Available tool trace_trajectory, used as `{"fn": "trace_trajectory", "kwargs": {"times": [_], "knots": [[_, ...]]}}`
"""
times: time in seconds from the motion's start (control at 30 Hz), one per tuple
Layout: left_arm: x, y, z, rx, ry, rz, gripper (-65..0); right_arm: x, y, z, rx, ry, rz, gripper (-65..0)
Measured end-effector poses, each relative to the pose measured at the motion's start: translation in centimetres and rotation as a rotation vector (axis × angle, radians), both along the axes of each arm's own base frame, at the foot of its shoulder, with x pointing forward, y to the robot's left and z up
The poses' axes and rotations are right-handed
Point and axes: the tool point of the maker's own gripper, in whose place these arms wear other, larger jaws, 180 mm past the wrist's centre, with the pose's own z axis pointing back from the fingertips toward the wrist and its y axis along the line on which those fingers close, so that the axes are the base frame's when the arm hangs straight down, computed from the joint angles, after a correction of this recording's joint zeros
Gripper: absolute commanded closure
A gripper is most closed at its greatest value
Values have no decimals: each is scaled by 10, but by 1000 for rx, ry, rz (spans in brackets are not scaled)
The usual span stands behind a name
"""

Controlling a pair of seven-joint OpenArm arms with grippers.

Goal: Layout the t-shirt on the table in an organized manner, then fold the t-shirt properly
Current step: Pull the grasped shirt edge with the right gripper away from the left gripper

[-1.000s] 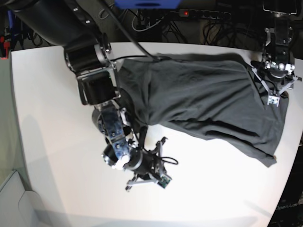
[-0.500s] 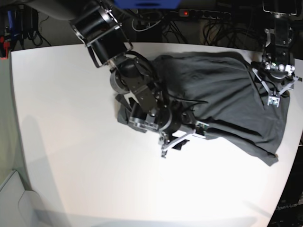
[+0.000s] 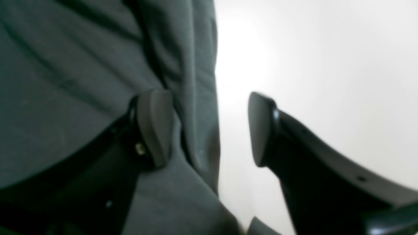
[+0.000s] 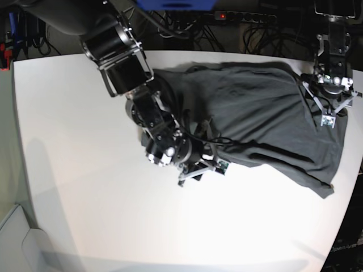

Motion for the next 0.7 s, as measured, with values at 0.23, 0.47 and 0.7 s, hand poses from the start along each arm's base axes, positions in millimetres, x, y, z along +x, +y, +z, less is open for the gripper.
{"fn": "trace_trajectory", "kwargs": {"times": [0.23,0.47,0.7], "knots": [[0,0,0,0,0,0,-376,-1,2,-6,-8,19,5,-207],[0,0,0,0,0,0,-376,-5,3,-8,-11,25,12,-102],[0,0,0,-1,-1,-1,-376,-4,1,-15,-16,50,10,0]]}}
